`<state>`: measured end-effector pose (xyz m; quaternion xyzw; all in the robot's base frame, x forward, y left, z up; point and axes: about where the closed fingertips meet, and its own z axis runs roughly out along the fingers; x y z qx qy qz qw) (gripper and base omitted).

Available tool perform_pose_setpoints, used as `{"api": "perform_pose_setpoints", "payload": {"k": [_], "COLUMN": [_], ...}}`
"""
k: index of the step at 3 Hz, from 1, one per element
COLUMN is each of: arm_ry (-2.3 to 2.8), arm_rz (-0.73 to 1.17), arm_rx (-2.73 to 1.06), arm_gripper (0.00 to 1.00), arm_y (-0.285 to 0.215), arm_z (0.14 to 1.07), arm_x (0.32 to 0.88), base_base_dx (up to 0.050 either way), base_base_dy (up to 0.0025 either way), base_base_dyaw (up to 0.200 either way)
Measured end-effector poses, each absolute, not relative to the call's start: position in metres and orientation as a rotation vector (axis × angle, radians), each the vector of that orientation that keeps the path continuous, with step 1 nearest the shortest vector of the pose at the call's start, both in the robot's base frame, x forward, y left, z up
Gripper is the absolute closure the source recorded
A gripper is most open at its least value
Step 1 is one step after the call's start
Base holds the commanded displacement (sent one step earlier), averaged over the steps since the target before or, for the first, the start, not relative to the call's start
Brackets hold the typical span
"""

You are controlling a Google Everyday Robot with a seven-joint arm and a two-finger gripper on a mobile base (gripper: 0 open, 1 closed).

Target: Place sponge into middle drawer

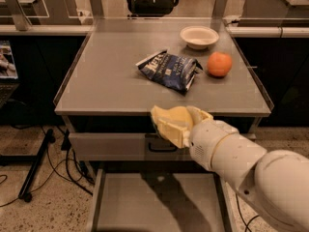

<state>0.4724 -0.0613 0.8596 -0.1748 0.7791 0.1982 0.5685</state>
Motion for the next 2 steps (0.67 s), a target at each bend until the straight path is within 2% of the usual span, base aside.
{"api": "perform_pose_setpoints", "payload": {"k": [2], "arm_ry": [1.927], "arm_rz": [0.451], "arm_rx": [-0.184], "arm_gripper": [1.00], "arm_y": [-0.089], "arm_z": [0.803], "arm_x": [0.449], "base_base_dx": [0.000], "base_base_dy": [0.00000], "base_base_dyaw": [0.000]}}
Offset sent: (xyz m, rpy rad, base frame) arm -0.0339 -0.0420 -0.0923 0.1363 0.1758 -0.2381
